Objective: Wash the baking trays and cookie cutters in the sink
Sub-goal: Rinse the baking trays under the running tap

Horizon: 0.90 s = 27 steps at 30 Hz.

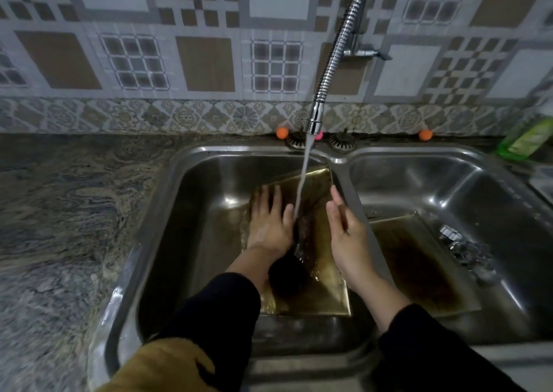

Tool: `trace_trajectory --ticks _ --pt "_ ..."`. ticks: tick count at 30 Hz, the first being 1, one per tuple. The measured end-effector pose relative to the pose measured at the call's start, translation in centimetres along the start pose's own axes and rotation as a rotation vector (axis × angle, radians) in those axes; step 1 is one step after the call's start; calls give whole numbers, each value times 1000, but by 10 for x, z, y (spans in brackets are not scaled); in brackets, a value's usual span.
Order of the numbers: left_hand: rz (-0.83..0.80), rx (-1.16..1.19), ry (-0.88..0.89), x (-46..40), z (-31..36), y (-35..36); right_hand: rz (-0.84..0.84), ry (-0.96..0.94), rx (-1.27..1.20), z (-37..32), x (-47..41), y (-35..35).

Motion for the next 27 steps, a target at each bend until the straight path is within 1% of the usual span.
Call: trace_trajectory --ticks 1,3,5,8,9,10,12,13,14,15,17,18,20,22,24,27 --pt "19 1 -42 3 -3 -3 6 -19 -4 -3 2 -2" --pt "63 -16 -51 12 1 -7 10 -56 -19 -7 4 -3" --pt "87 -33 -19 22 10 -9 51 -86 -40 -11 5 -2" --pt "41 -109 53 35 20 -5 127 -107 -71 -16 3 -2" --pt "70 -139 82 39 20 -10 147 -105 -78 -17 0 -3" --pt "138 -169 113 42 19 -19 162 -106 -85 -18 -2 -5" --pt "325 -208 138 49 13 -44 182 -109 -130 -20 -6 -11" --pt "404 -178 124 52 8 -55 186 -108 -162 -21 -8 -12" --pt "441 -110 110 53 4 -64 176 -102 -187 -23 -9 -13" --pt "432 11 102 53 1 -68 154 -96 -196 -25 -9 -11" --pt "365 300 78 52 -2 -74 115 -112 -184 -30 -7 -7" --pt "360 387 65 51 -3 -77 113 -124 -181 -33 -5 -5" --pt "366 409 51 50 -7 -83 116 -130 -186 -33 -3 -2" --pt "302 434 58 48 -11 -83 100 -121 -186 -33 -2 0" --pt "259 530 40 45 -16 -82 84 -122 -174 -31 -2 1" --pt "306 644 38 44 -18 -88 99 -132 -131 -28 -3 0"
Point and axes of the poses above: each hand's wrist, its own x-axis away from the middle knuckle, its own y-axis out of the palm, z = x × y, the point moved 5 cm from there along -x, towards the middle knuckle, and after that the axes turned 7 degrees about x, right-handed, at the moved point
